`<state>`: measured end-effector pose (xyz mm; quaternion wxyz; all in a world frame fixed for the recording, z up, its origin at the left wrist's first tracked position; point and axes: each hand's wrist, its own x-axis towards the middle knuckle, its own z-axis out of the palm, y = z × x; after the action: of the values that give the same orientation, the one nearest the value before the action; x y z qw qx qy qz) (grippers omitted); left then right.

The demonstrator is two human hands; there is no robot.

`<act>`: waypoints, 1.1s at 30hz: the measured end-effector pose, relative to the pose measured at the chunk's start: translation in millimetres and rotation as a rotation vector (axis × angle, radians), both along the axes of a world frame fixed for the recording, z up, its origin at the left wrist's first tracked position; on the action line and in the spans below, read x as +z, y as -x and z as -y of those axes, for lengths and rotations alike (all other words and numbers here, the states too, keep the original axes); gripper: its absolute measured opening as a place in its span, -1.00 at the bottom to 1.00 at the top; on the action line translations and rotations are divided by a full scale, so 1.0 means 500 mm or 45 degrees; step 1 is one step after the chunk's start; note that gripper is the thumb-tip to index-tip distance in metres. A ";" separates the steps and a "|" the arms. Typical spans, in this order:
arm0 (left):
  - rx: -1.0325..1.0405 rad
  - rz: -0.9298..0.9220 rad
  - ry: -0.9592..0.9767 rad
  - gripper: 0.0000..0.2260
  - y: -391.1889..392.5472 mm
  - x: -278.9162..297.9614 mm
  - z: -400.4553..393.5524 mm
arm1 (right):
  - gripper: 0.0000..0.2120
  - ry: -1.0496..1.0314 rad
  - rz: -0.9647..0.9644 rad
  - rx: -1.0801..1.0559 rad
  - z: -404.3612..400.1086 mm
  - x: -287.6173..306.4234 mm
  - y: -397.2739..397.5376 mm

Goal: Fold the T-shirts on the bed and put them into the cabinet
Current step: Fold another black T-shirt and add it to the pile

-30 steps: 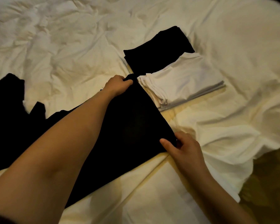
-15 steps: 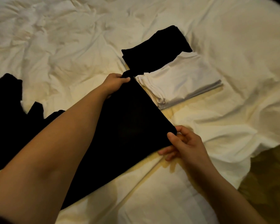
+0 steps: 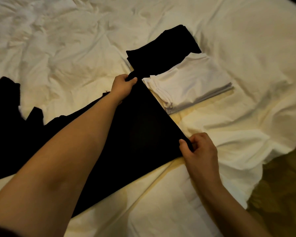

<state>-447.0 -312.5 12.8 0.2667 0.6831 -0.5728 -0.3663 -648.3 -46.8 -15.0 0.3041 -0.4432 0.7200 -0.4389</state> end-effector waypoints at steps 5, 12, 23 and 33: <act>-0.002 0.567 0.247 -0.56 0.011 -0.018 -0.022 | -0.75 0.128 -0.068 0.000 -0.011 0.006 -0.007; -0.185 0.675 0.322 -0.42 0.009 -0.045 -0.158 | -0.86 0.543 -0.376 0.120 -0.014 0.000 -0.022; -0.279 0.722 0.254 -0.41 -0.131 -0.072 -0.466 | -0.86 0.589 -0.551 0.451 -0.027 0.001 -0.057; -0.104 0.708 0.268 -0.36 -0.271 -0.097 -0.709 | -0.79 0.405 -0.549 0.935 -0.050 0.020 -0.224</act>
<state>-311.3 42.1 -35.6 0.1539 0.7023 -0.6856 -0.1141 -536.3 -21.7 -5.0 0.2108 -0.7917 0.4857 -0.3048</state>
